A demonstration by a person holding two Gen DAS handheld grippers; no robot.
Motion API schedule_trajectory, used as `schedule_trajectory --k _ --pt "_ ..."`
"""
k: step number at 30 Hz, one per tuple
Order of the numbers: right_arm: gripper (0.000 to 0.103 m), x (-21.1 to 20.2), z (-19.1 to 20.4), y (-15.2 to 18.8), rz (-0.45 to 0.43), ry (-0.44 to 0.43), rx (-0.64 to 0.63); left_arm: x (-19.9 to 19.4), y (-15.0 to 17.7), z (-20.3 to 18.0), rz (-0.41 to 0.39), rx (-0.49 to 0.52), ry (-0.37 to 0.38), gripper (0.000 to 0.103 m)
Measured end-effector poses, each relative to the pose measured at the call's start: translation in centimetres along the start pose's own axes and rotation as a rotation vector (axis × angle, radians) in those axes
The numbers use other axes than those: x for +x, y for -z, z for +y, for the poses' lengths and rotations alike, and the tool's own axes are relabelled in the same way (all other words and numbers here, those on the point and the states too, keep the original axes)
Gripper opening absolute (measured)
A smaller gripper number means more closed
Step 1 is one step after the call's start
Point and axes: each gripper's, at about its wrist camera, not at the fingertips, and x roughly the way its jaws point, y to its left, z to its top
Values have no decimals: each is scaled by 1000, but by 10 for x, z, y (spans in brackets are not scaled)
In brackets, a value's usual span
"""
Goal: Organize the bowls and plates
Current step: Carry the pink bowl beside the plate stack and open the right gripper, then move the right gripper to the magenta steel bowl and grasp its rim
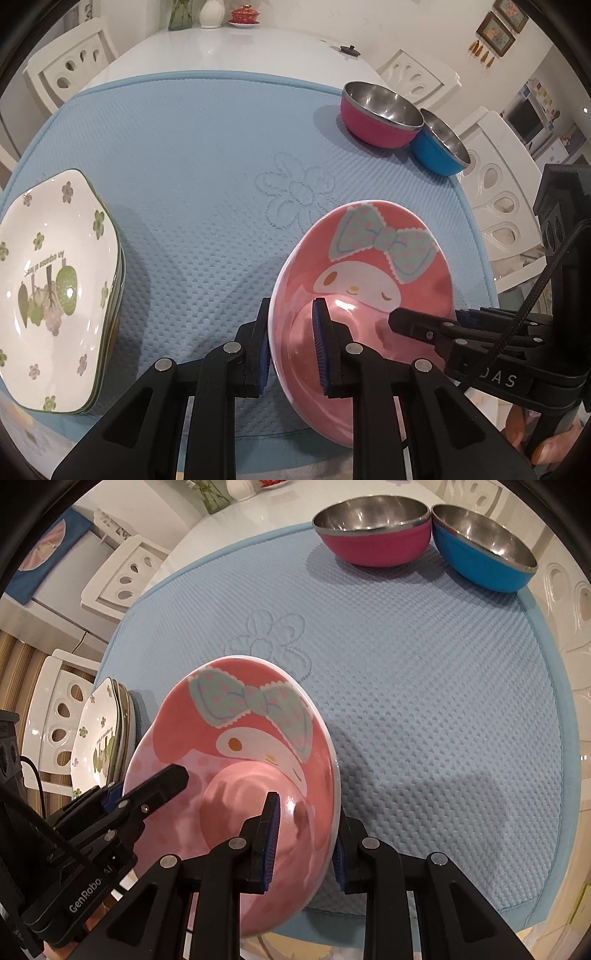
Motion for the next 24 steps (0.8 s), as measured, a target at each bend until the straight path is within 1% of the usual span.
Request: schedule_trajectory --k 1,3,6,12,16,18,20,21,22,23,24 --pt "25 0 -1 1 11 -11 2 -1 0 0 -2 -2 -9 19" --pt "25 -2 -2 3 20 -26 -7 -1 0 0 -2 -2 -23 19" --pt "25 -8 0 6 29 -22 -33 -5 0 3 -7 -6 -31 19" --pt "25 -28 1 16 39 -45 -52 -23 -6 5 -42 -17 -36 19" --pt "25 -50 -2 18 9 -67 -56 -37 -17 1 -75 0 -34 19" --pt "25 -62 -4 13 -20 -78 -54 -43 -25 -3 -89 18 -26 19" --pt "25 -79 -9 3 -66 -76 -45 -48 -40 -11 -101 55 -24 19" --pt "26 -86 -12 -3 -89 -76 -37 -50 -51 -16 -114 89 -31 20" --pt "28 -94 -16 -10 -116 -81 -23 -51 -60 -20 -121 111 -37 26" --pt "31 -101 -22 -17 -142 -90 -5 -51 -71 -24 -130 131 -41 30" --pt "44 -109 -30 -26 -178 -104 23 -52 -83 -29 -142 150 -42 32"
